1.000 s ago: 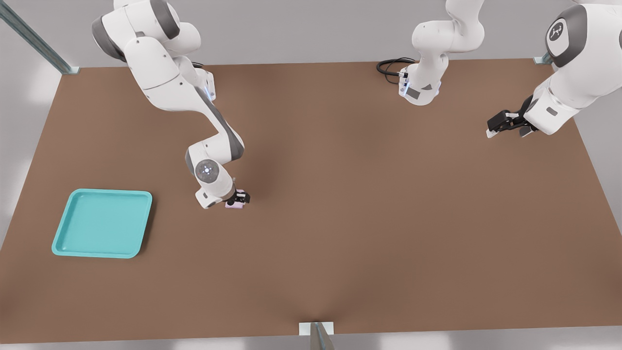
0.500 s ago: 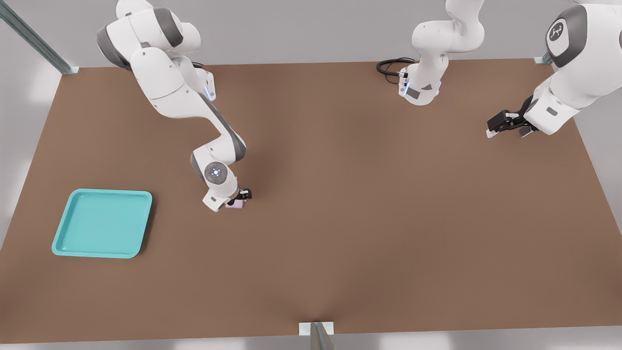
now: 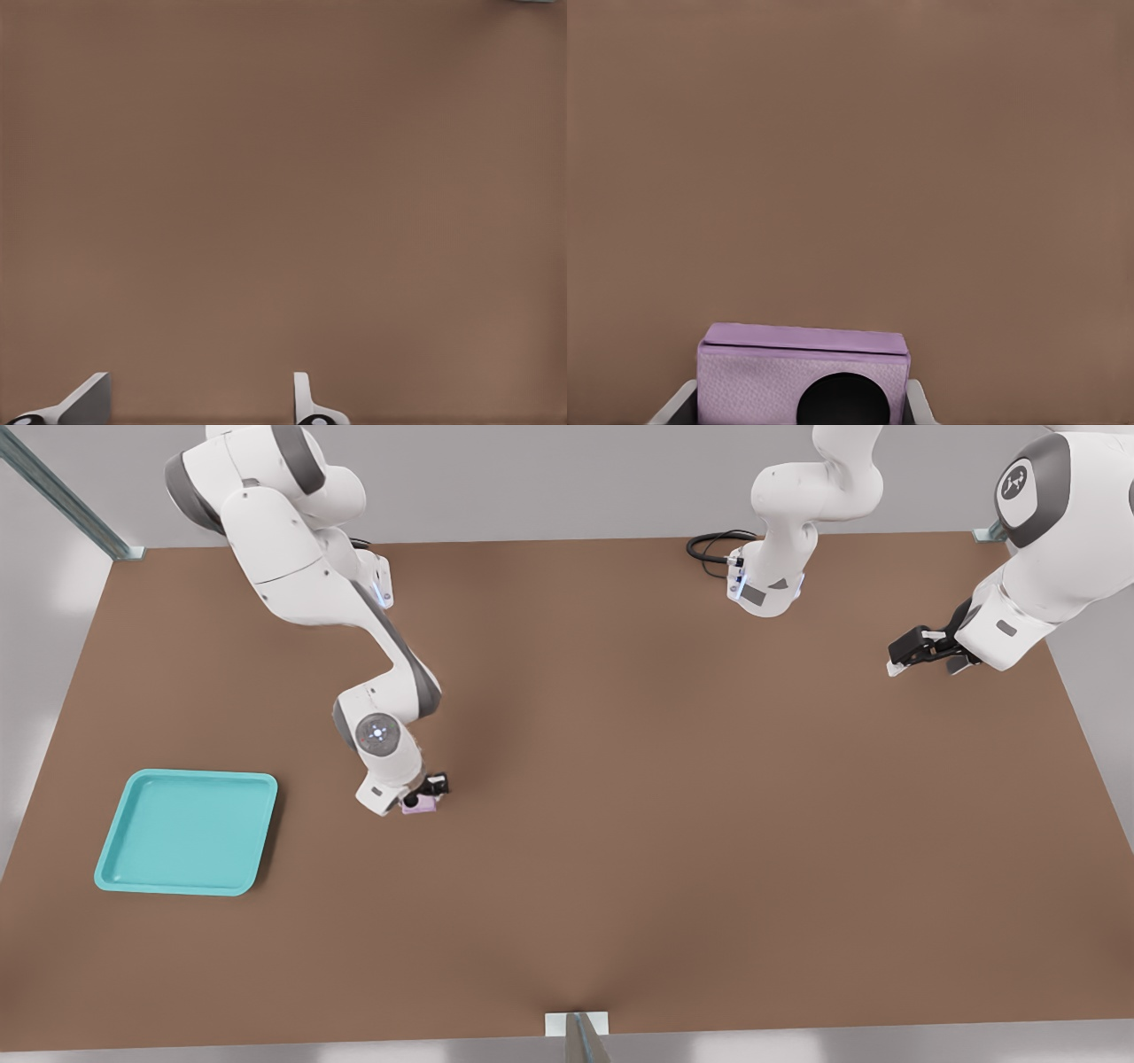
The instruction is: Keep left arm still and place phone on the tray with right arm
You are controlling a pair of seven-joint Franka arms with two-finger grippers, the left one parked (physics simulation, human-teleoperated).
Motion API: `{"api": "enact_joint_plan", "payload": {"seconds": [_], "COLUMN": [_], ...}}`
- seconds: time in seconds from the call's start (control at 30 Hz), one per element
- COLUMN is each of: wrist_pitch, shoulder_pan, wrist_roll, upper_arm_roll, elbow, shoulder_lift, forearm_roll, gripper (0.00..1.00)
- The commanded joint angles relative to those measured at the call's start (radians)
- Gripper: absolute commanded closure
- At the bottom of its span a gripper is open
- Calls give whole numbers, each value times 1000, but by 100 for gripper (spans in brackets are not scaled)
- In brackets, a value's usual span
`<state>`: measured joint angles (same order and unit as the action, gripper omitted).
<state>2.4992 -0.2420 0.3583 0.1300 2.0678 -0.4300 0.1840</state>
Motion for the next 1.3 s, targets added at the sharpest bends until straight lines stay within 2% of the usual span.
{"api": "enact_joint_plan", "payload": {"seconds": [0.0, 0.17, 0.37, 0.57, 0.6, 0.63, 0.73, 0.77, 0.8, 0.83, 0.87, 0.93, 0.97, 1.0, 1.03, 1.07, 1.13, 1.27], "wrist_pitch": [-94, -94, -85, -43, -42, -42, -46, -59, -101, -206, -464, -666, -764, -799, -861, -885, -933, -950], "shoulder_pan": [24, 219, 506, 635, 638, 641, 639, 639, 641, 642, 629, 627, 551, 310, 135, 130, 130, 121], "wrist_roll": [-84, -318, -697, -861, -866, -861, -865, -866, -851, -816, -698, -544, -467, -421, -389, -375, -334, -340], "upper_arm_roll": [-1, -1, -1, -1, -1, -1, 5, 17, 43, 86, 169, 307, 272, 6, -180, -181, -181, -191], "elbow": [-15, -40, -103, -103, -103, -113, -135, -172, -196, -279, -477, -615, -678, -681, -660, -614, -681, -667], "shoulder_lift": [28, 43, 2, -76, -82, -82, -75, -59, 14, 40, 39, 60, 108, 170, 258, 326, 289, 290], "forearm_roll": [2, 0, -1, -3, -4, -6, -32, -32, -35, -34, -32, -31, -31, -37, -115, -120, -123, -147], "gripper": [19, 19, 19, 18, 7, 0, 0, 0, 0, 0, 0, 0, 0, 0, 0, 0, 0, 0]}}
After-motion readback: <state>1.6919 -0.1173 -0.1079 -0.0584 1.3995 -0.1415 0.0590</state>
